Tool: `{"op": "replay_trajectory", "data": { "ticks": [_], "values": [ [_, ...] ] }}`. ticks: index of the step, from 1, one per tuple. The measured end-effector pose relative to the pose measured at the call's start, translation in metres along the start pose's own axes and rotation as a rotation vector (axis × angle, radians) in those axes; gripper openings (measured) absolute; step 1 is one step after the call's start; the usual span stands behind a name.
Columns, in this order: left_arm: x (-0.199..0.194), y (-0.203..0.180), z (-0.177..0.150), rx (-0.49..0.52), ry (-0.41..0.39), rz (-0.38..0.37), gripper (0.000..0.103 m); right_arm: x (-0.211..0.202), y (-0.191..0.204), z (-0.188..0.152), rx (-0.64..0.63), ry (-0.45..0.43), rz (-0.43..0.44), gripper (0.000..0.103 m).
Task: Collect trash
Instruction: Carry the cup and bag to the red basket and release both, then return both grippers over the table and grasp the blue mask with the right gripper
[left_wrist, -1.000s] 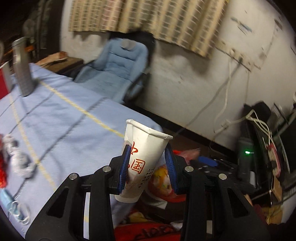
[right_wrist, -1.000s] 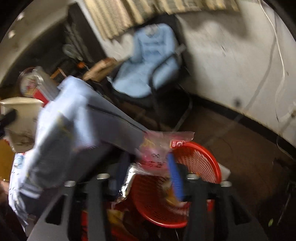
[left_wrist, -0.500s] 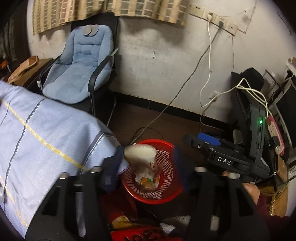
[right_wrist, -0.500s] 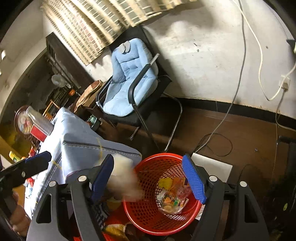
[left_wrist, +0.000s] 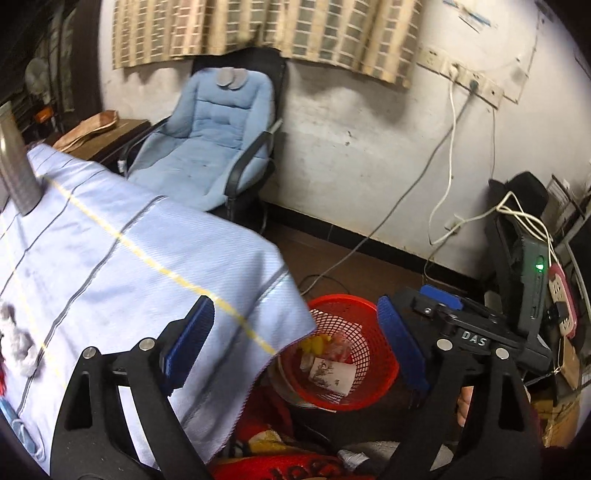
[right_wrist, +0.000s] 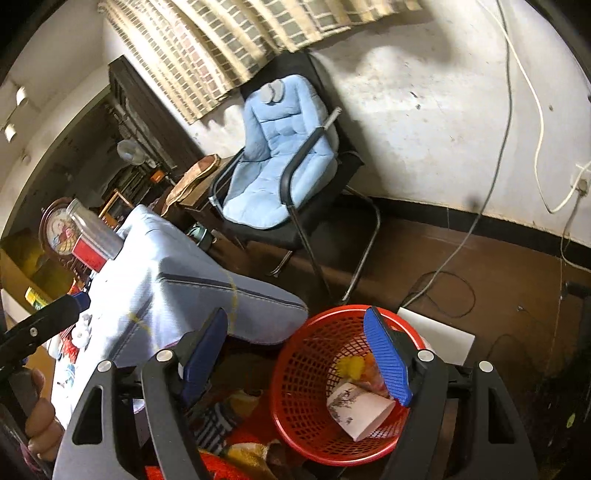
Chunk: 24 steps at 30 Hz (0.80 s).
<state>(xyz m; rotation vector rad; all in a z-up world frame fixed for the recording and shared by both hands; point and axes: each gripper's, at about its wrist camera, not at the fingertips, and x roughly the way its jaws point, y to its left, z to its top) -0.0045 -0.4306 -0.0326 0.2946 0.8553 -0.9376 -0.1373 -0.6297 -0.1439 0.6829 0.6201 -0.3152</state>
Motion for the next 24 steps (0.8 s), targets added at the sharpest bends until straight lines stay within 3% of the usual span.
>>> {"op": "replay_trajectory", "data": {
  "ticks": [12,24],
  "values": [
    [-0.057,0.040,-0.019,-0.072,-0.110,0.073,0.093,-0.022,0.064,0.000,-0.124,-0.016,0.023,0.079],
    [-0.135,0.143,-0.059,-0.306,-0.233,0.200,0.096,-0.012,0.182,-0.015,-0.329,0.032,0.113,0.086]
  ]
}}
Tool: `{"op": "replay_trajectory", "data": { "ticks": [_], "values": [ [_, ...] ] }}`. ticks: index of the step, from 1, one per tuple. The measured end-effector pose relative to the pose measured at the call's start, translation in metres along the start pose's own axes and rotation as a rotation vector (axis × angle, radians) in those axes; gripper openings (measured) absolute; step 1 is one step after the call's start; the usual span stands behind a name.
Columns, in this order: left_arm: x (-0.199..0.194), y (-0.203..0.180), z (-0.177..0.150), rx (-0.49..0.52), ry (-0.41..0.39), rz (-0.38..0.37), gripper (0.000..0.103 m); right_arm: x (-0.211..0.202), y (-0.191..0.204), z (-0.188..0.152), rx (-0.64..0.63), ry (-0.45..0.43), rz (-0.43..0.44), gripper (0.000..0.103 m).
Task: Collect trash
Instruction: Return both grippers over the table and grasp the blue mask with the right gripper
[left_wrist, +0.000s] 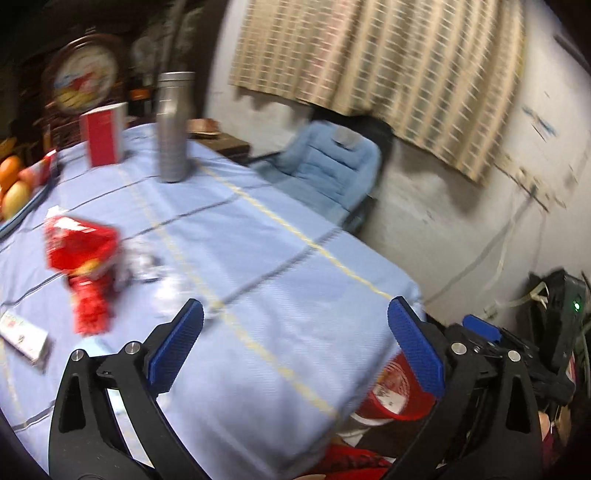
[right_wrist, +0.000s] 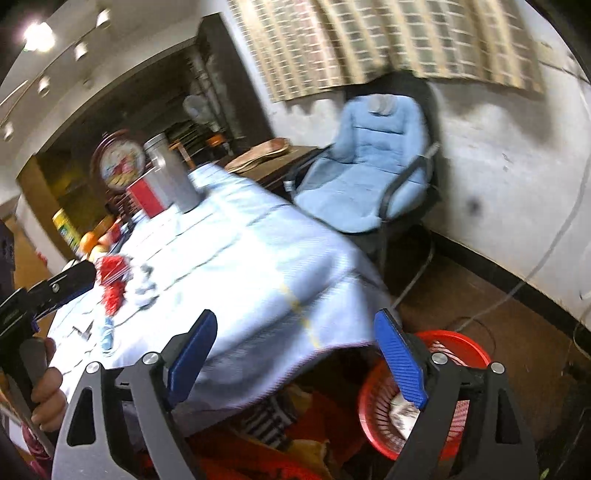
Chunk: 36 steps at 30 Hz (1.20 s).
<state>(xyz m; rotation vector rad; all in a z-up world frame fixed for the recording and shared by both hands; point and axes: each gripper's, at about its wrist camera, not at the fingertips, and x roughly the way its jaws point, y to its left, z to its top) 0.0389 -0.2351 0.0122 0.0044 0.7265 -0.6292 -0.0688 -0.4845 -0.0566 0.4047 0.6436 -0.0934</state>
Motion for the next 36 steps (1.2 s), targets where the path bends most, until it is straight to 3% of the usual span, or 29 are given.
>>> {"op": "replay_trajectory", "data": {
  "ticks": [5,9,11,17,22,29,34,36],
  "values": [
    [-0.025,0.073,-0.005,-0.132,-0.035,0.146,0.096,0.023,0.054,0.008,-0.075,0.044,0.074,0.088],
    [-0.037,0.143,-0.014,-0.276,-0.021,0.308,0.096,0.047,0.100,0.009,-0.146,0.090,0.136,0.088],
    [-0.042,0.171,-0.023,-0.353,-0.012,0.352,0.096,0.056,0.118,0.010,-0.174,0.110,0.156,0.088],
    [-0.061,0.229,-0.049,-0.531,0.011,0.369,0.096,0.084,0.165,0.011,-0.236,0.178,0.251,0.089],
    [-0.059,0.249,-0.061,-0.634,0.047,0.347,0.096,0.104,0.214,0.001,-0.305,0.236,0.351,0.089],
    [-0.053,0.249,-0.063,-0.626,0.074,0.372,0.096,0.120,0.264,-0.018,-0.432,0.278,0.419,0.089],
    [-0.050,0.251,-0.062,-0.618,0.080,0.384,0.096,0.134,0.283,-0.029,-0.506,0.316,0.371,0.089],
    [-0.049,0.251,-0.062,-0.615,0.082,0.389,0.096,0.138,0.282,-0.032,-0.524,0.323,0.353,0.082]
  ]
}}
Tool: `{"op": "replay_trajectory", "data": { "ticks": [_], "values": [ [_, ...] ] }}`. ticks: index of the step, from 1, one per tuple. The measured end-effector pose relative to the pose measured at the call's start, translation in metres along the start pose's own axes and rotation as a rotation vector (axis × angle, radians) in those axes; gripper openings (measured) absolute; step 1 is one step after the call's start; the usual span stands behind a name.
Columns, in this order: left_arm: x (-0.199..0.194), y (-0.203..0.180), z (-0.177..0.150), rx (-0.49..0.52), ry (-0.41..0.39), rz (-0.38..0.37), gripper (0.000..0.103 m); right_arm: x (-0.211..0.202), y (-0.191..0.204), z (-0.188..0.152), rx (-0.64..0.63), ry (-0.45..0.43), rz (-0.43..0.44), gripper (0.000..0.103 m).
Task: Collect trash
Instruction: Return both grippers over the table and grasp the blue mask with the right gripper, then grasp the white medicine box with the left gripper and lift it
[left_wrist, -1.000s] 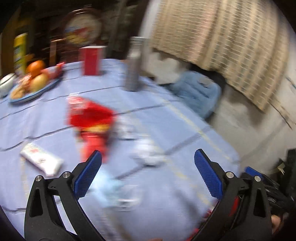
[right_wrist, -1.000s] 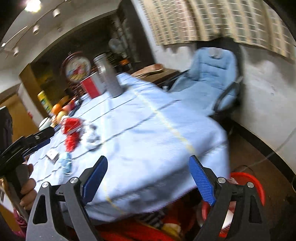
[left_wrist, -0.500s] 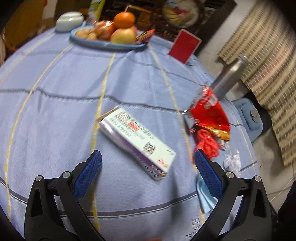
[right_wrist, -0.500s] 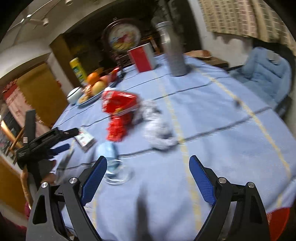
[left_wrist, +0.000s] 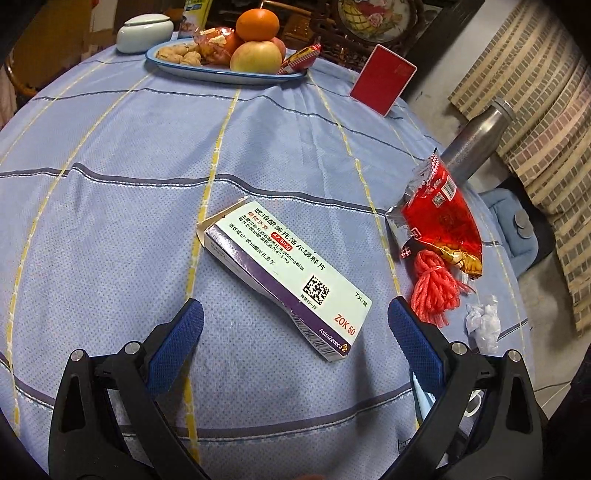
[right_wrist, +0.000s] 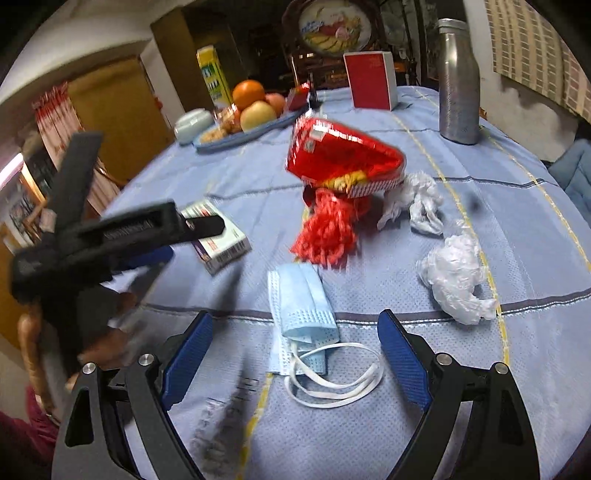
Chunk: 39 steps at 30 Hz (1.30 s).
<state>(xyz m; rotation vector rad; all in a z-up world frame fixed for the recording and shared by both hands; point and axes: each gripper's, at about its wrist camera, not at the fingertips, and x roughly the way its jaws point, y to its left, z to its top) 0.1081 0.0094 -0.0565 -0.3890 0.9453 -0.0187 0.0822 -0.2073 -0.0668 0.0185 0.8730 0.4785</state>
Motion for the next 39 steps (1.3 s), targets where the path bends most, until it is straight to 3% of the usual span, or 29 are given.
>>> {"op": "replay_trajectory", "data": {
  "ticks": [2,3,6,14,21,27,33,39],
  "values": [
    [0.001,-0.001,0.000,0.006,0.000,0.009,0.096,0.004,-0.002,-0.002,-0.007,0.015,0.002,0.069],
    [0.001,-0.002,0.000,0.009,0.000,0.013,0.096,0.004,-0.003,-0.003,-0.007,0.019,0.002,0.055],
    [0.003,-0.003,0.002,0.015,0.000,0.020,0.096,0.003,-0.006,-0.007,-0.019,0.006,-0.013,0.026],
    [0.004,-0.008,0.006,0.027,0.023,0.026,0.096,-0.005,-0.025,-0.018,0.009,-0.031,0.017,0.024],
    [0.025,-0.016,0.021,0.058,0.073,0.097,0.096,-0.005,-0.030,-0.017,0.029,-0.033,0.082,0.029],
    [0.027,-0.014,0.018,0.125,0.050,0.175,0.097,-0.003,-0.038,-0.016,0.070,-0.027,0.133,0.030],
    [0.010,-0.008,0.011,0.187,-0.046,0.307,0.096,-0.003,-0.035,-0.016,0.057,-0.029,0.122,0.030],
    [0.008,-0.017,0.009,0.251,-0.069,0.283,0.070,-0.003,-0.035,-0.015,0.051,-0.031,0.115,0.030]
  ]
}}
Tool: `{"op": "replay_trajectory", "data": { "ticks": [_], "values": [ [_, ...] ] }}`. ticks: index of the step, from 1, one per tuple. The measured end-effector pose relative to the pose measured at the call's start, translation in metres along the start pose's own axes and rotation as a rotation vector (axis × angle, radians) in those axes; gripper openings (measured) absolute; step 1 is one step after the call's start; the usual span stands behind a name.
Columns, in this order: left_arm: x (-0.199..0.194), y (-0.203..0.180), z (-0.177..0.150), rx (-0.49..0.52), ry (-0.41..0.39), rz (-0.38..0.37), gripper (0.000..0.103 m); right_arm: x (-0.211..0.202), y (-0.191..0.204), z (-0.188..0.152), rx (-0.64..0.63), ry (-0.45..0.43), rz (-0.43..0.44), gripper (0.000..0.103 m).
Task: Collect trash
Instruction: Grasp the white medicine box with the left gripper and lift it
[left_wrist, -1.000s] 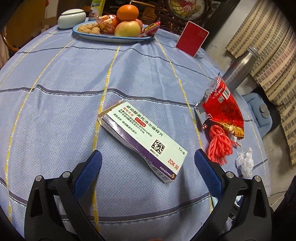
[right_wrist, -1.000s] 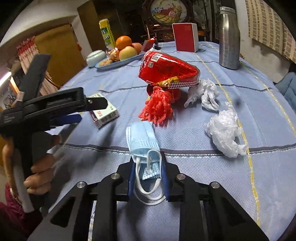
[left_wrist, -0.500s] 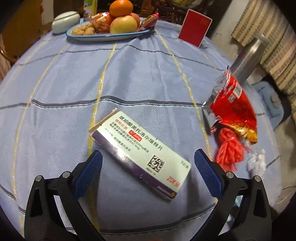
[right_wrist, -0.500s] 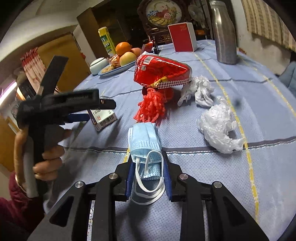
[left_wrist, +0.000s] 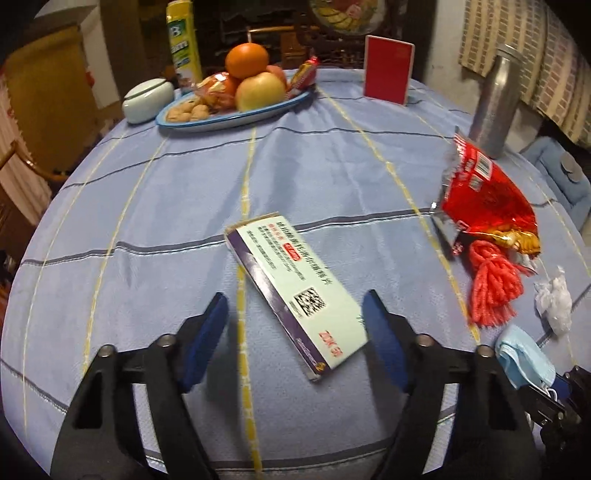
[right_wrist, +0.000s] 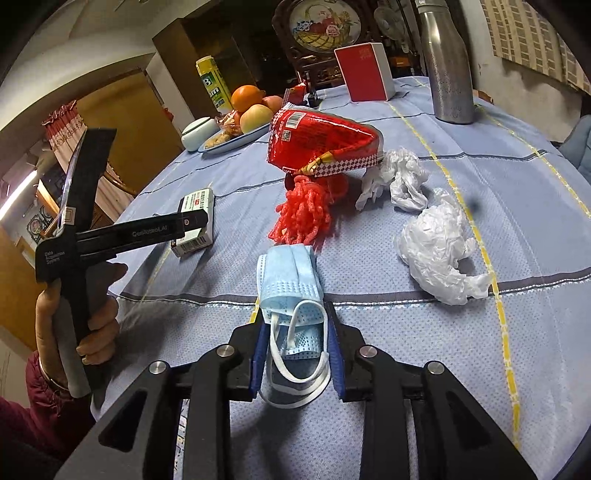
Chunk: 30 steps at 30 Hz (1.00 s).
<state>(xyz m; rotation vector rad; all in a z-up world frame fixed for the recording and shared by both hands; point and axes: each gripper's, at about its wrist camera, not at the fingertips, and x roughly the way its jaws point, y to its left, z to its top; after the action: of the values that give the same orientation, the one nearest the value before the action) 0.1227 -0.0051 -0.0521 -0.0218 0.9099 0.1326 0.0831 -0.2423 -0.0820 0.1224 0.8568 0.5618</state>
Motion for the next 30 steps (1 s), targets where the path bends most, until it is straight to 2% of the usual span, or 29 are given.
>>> {"op": "replay_trajectory", "data": {
  "ticks": [2,4,6,7,8,9,11,15,18,20,22,24,27,30],
  "values": [
    [0.001,0.000,0.001,-0.004,0.000,0.001,0.070,0.000,0.000,0.000,-0.004,-0.002,-0.006,0.030],
    [0.003,0.002,0.002,-0.017,0.006,-0.021,0.064,0.000,0.001,0.000,-0.008,-0.004,-0.013,0.028],
    [0.003,0.002,0.002,-0.019,0.014,-0.066,0.047,0.000,0.002,0.000,-0.011,-0.006,-0.017,0.023],
    [0.002,0.002,0.003,-0.020,0.011,-0.076,0.046,0.000,0.002,-0.001,-0.013,-0.009,-0.018,0.022],
    [0.001,0.001,0.003,-0.021,0.004,-0.087,0.040,-0.001,0.002,-0.001,-0.014,-0.017,-0.022,0.021],
    [-0.003,0.002,0.003,-0.025,-0.009,-0.121,0.034,-0.002,0.003,-0.002,-0.014,-0.024,-0.029,0.021],
    [-0.009,0.002,0.003,-0.034,-0.025,-0.183,0.029,-0.005,0.003,-0.003,-0.014,-0.032,-0.051,0.021],
    [-0.017,0.000,0.002,-0.032,-0.051,-0.226,0.028,-0.015,0.001,-0.007,0.001,-0.044,-0.062,0.021],
    [-0.018,-0.006,-0.002,-0.013,-0.040,-0.270,0.028,-0.027,0.001,-0.008,-0.002,-0.067,-0.079,0.021],
    [-0.014,-0.012,-0.005,0.003,-0.020,-0.256,0.030,-0.031,0.000,-0.010,0.002,-0.073,-0.085,0.021],
    [-0.006,-0.018,-0.004,0.014,0.007,-0.226,0.036,-0.033,-0.003,-0.012,0.013,-0.075,-0.085,0.021],
    [-0.001,-0.019,-0.004,0.006,0.030,-0.224,0.048,-0.034,-0.006,-0.013,0.025,-0.076,-0.078,0.021],
    [0.005,-0.020,-0.001,-0.015,0.057,-0.247,0.047,-0.036,-0.007,-0.014,0.030,-0.087,-0.075,0.021],
    [0.001,-0.022,-0.002,0.005,0.026,-0.236,0.038,-0.046,-0.008,-0.015,0.035,-0.113,-0.077,0.021]
  ]
}}
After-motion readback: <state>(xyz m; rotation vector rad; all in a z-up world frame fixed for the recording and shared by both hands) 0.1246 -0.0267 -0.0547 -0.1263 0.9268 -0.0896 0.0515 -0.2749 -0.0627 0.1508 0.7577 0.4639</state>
